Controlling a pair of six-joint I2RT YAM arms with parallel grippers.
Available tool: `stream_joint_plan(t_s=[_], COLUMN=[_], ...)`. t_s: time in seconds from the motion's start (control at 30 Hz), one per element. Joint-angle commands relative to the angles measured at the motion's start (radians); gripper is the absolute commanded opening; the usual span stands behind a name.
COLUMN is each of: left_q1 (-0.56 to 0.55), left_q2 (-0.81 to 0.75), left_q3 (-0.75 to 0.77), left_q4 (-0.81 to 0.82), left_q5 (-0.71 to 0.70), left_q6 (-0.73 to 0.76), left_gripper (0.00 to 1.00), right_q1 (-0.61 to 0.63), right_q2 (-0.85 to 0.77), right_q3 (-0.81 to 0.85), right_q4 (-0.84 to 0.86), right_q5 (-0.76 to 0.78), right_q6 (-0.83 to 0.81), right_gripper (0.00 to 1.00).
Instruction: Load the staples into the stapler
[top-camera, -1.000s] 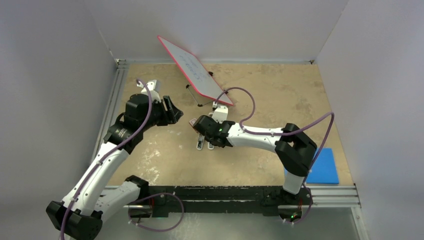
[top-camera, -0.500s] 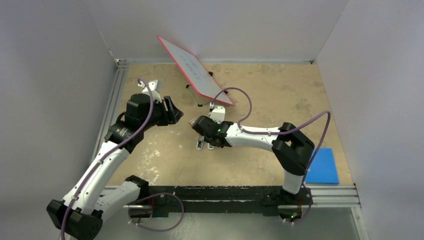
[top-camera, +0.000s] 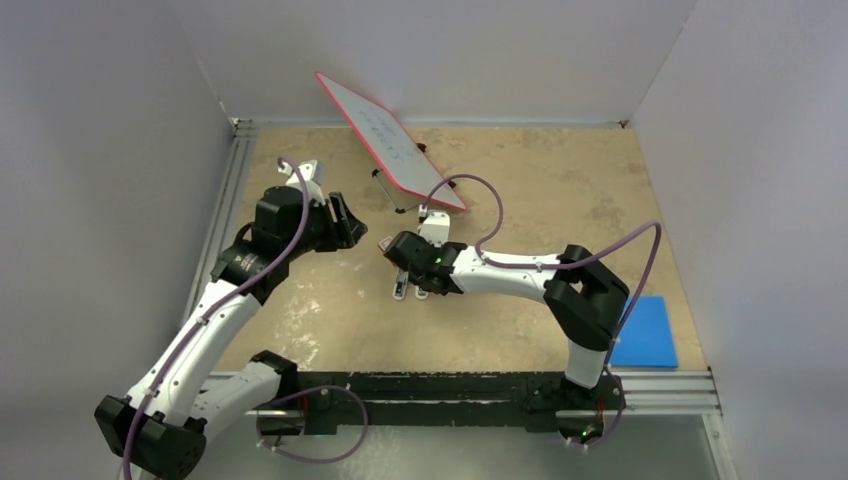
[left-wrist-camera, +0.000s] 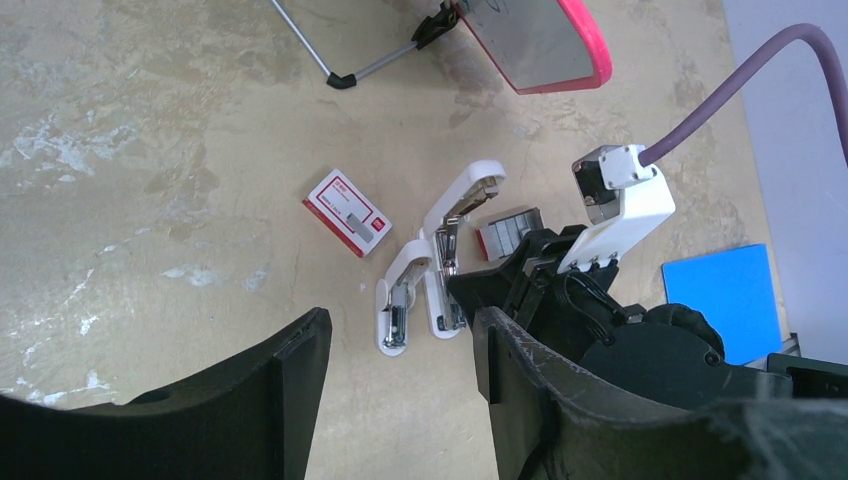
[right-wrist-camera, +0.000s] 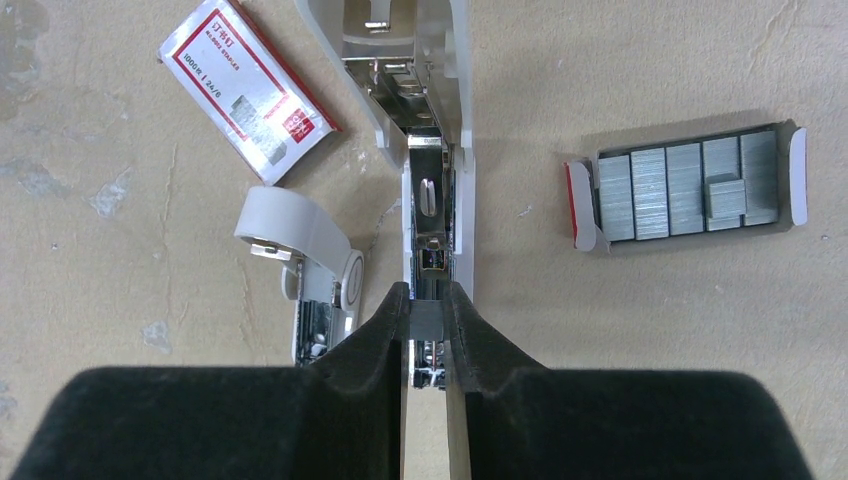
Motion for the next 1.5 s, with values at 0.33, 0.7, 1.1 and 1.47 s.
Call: stream_joint_plan(t_s=[0.33, 0.7, 1.1, 1.47], left_q1=[-0.003, -0.003, -0.002, -0.003], left_q2=[0.017, 0.027, 0.029, 0.040], left_q3=[0.002, 0.003, 0.003, 0.004], left_q4=[0.014, 0.014, 0.013, 0.016], left_q5=[-0.018, -0.015, -0.015, -0.003], left_q6=[0.014, 0.014, 0.014, 0.012], left_gripper=[0.55, 0.55, 0.55, 0.55], right_q1=[0.003, 0.002, 0.002, 0.003], right_q2=[-0.027, -0.026, -0.014, -0.023], right_q3=[0.011, -0.003, -0.018, -0.030], right_q4=[0.026, 0.030, 0.061, 0.055], right_q5=[0.059, 0.072, 0.052, 0.064], right_q6=[-0.038, -0.054, -0.069, -0.054], right_gripper=[0.16, 0.16, 0.16, 0.15])
